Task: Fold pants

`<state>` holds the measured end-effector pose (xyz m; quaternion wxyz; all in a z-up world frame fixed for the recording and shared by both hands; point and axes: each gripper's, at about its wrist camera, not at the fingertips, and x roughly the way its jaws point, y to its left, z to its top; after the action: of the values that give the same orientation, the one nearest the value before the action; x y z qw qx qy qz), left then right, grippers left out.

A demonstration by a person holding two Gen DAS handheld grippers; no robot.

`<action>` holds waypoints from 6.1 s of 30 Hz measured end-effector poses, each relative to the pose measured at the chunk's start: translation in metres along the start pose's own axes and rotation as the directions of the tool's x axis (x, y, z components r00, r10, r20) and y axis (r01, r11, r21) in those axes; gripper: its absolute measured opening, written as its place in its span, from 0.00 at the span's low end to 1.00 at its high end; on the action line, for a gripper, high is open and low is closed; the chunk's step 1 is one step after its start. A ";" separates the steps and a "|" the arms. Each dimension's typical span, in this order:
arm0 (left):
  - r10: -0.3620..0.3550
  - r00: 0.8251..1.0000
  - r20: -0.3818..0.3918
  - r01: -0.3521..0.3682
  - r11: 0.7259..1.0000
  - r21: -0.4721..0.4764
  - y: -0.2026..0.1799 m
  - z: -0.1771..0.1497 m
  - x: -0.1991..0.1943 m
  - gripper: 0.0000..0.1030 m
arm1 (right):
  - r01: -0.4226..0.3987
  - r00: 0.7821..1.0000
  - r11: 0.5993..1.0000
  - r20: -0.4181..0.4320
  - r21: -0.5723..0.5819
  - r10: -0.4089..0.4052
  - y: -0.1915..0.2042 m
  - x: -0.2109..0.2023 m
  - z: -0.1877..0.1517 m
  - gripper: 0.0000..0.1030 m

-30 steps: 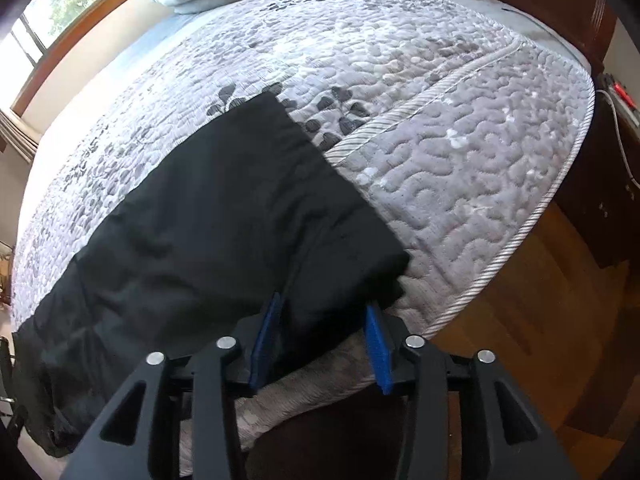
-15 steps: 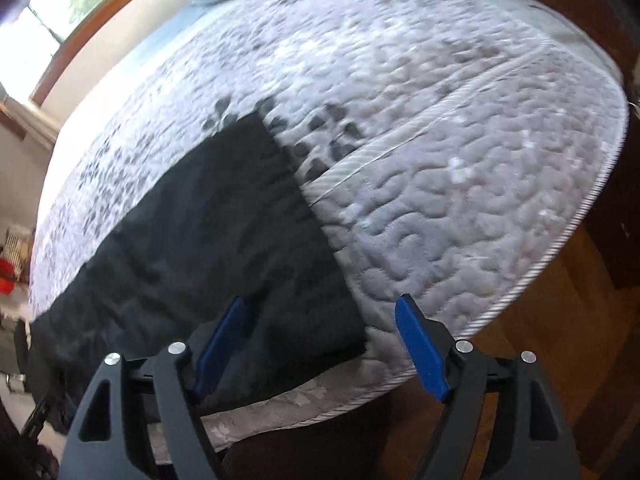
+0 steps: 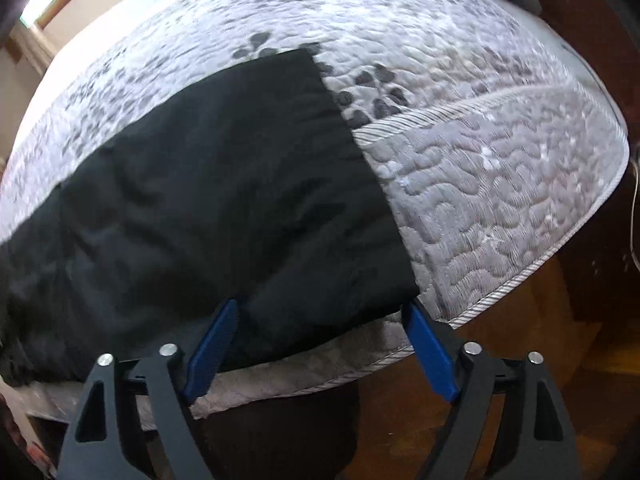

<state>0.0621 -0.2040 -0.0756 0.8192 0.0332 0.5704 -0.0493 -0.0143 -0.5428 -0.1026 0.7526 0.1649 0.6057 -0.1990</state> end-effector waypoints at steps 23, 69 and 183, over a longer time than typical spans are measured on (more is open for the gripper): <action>-0.048 0.998 0.032 0.049 0.998 -0.041 -0.058 0.051 0.030 0.89 | -0.042 0.976 0.999 0.215 -0.021 0.046 -0.002 -0.024 0.060 0.15; -0.075 0.997 0.021 0.074 0.995 0.064 -0.127 0.011 0.026 0.89 | -0.047 0.995 0.999 0.089 -0.001 0.047 -0.050 -0.016 0.038 0.70; -0.269 0.963 0.033 0.231 0.754 -0.615 0.144 -0.054 0.024 0.18 | -0.278 0.884 0.829 0.208 -0.484 0.418 0.208 -0.085 -0.001 0.13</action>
<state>0.0374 -0.0565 -0.1171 0.7545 -0.3094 0.5780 0.0303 0.0729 -0.3541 -0.0183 0.8779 0.0662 0.4700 0.0627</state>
